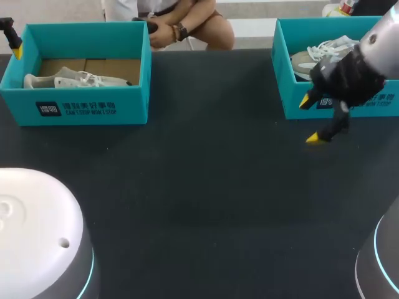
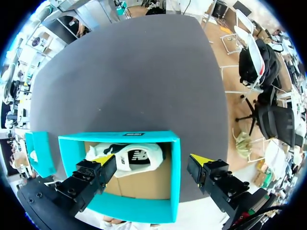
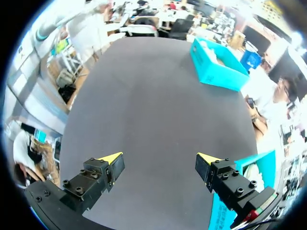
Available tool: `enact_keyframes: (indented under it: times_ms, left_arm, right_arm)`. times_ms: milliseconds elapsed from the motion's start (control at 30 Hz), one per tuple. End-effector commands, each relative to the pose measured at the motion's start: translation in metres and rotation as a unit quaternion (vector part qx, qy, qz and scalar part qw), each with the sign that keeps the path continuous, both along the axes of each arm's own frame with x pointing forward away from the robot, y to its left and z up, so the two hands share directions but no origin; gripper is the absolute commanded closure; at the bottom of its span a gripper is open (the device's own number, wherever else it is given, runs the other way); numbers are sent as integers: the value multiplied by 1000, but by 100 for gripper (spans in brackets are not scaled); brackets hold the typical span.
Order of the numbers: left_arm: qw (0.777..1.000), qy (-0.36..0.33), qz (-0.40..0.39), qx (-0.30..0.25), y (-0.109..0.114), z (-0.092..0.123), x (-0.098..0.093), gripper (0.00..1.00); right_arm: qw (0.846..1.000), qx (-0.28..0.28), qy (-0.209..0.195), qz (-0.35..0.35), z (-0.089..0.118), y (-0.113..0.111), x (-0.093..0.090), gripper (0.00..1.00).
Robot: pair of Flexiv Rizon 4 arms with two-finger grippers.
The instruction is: Take the shoe out of the shoebox, open the shoe tongue, remove and reinsert the insole, then place the shoe into the shoebox
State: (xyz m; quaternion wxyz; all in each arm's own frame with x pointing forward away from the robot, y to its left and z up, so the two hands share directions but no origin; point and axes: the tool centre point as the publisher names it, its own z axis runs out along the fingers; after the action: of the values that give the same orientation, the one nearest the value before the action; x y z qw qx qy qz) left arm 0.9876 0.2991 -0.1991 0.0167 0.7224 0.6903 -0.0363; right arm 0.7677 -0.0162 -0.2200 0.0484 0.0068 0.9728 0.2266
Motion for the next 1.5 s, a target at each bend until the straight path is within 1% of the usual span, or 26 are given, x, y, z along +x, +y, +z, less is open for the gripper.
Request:
enact_keyframes:
  times_ms: [33, 67, 100, 133, 200, 233, 267, 967, 1000, 1067, 1100, 1167, 1200, 1233, 1267, 1300, 1333, 1367, 1467, 1500]
  left_arm:
    - [1000, -8, 1, 5, -3, 2, -9, 0]
    - [1000, -8, 1, 5, -3, 2, -9, 0]
    - [1000, -8, 1, 5, -3, 2, -9, 0]
    - [1000, -8, 1, 5, -3, 2, -9, 0]
    - [1000, -8, 1, 5, -3, 2, -9, 0]
    - [1000, -8, 1, 5, -3, 2, -9, 0]
    - [1000, -8, 1, 5, -3, 2, -9, 0]
    - [1000, -8, 1, 5, -3, 2, -9, 0]
    - [1000, -8, 1, 5, -3, 2, -9, 0]
    - [1000, -8, 1, 5, -3, 2, -9, 0]
    - [1000, -8, 1, 5, -3, 2, -9, 0]
    - [1000, -8, 1, 5, -3, 2, -9, 0]
    - [1000, -8, 1, 5, -3, 2, -9, 0]
    - [1000, -8, 1, 5, -3, 2, -9, 0]
    - [1000, -8, 1, 5, -3, 2, -9, 0]
    - [1000, -8, 1, 5, -3, 2, -9, 0]
    - [1000, -8, 1, 5, -3, 2, -9, 0]
    - [1000, -8, 1, 5, -3, 2, -9, 0]
    - [1000, -8, 1, 5, -3, 2, -9, 0]
    - [1000, -8, 1, 5, -3, 2, -9, 0]
  right_arm:
    - [961, 58, 26, -270, 3, -23, 27, 0]
    - [950, 62, 24, -304, 5, -28, 34, 0]
    - [938, 61, 31, -341, 7, -34, 41, 0]
    - [921, 67, 31, -383, 10, -39, 48, 0]
    - [883, 77, 43, -460, 17, -49, 63, 0]
    - [872, 81, 49, -480, 19, -53, 68, 0]
    - [867, 111, 25, -485, 25, -58, 79, 0]
    - [867, 111, 25, -485, 25, -58, 79, 0]
    - [857, 118, 19, -501, 24, -60, 88, 0]
    - [829, 115, 9, -548, 23, -67, 106, 0]
    - [816, 127, 10, -564, 23, -72, 113, 0]
    - [798, 116, 6, -592, 24, -81, 127, 0]
    - [786, 118, 3, -608, 25, -86, 133, 0]
    - [782, 120, 2, -611, 26, -91, 138, 0]
    - [783, 103, 8, -613, 26, -96, 144, 0]
    - [779, 99, 9, -619, 27, -101, 151, 0]
    - [781, 104, 10, -616, 28, -106, 158, 0]
    - [776, 88, 17, -624, 28, -112, 166, 0]
    - [764, 67, 33, -641, 28, -132, 188, 0]
    - [763, 64, 29, -643, 28, -138, 197, 0]
